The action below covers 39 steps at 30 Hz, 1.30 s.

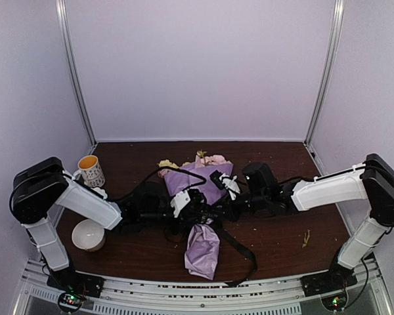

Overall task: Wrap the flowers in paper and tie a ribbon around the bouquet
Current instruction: Cross the half-tied ribbon over the folded bouquet.

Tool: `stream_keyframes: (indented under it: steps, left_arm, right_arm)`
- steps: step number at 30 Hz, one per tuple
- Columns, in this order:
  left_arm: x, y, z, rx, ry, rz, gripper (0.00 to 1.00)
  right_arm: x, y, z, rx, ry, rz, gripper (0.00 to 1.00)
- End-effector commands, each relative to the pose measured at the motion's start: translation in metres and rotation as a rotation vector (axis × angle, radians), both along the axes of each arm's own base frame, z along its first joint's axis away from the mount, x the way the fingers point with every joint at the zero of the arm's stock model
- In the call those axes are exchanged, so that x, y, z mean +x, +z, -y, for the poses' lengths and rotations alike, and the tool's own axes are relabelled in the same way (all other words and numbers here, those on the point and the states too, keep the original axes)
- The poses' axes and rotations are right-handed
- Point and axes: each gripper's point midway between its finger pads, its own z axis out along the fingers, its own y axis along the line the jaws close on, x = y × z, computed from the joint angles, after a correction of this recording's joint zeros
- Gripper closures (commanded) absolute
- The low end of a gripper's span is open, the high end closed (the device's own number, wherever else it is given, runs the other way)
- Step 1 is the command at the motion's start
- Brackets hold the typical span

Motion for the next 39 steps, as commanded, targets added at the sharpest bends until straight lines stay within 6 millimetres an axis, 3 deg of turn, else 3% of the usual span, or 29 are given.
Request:
stream_keyframes:
  steps: [1,6,20,34,35,39]
  left_arm:
    - [0.005,0.014,-0.001,-0.044,0.017,0.035,1.00]
    - [0.006,0.014,-0.003,-0.044,0.028,0.036,1.00]
    - [0.016,0.013,-0.008,-0.032,0.095,0.043,1.00]
    - [0.014,0.016,-0.010,-0.047,0.094,0.049,1.00]
    - [0.013,0.016,-0.010,-0.049,0.090,0.048,1.00]
    - [0.012,0.016,-0.009,-0.053,0.081,0.046,1.00]
  right_arm:
    - [0.001,0.005,-0.009,0.032,0.009,-0.005,0.87]
    - [-0.001,0.008,-0.012,0.053,0.017,-0.013,1.00]
    - [-0.018,-0.007,0.009,0.012,-0.012,-0.034,1.00]
    - [-0.027,0.004,0.016,0.027,-0.018,-0.016,1.00]
    - [-0.025,0.003,0.016,0.024,-0.025,-0.013,1.00]
    - [-0.015,0.011,0.006,0.056,-0.045,0.000,0.78]
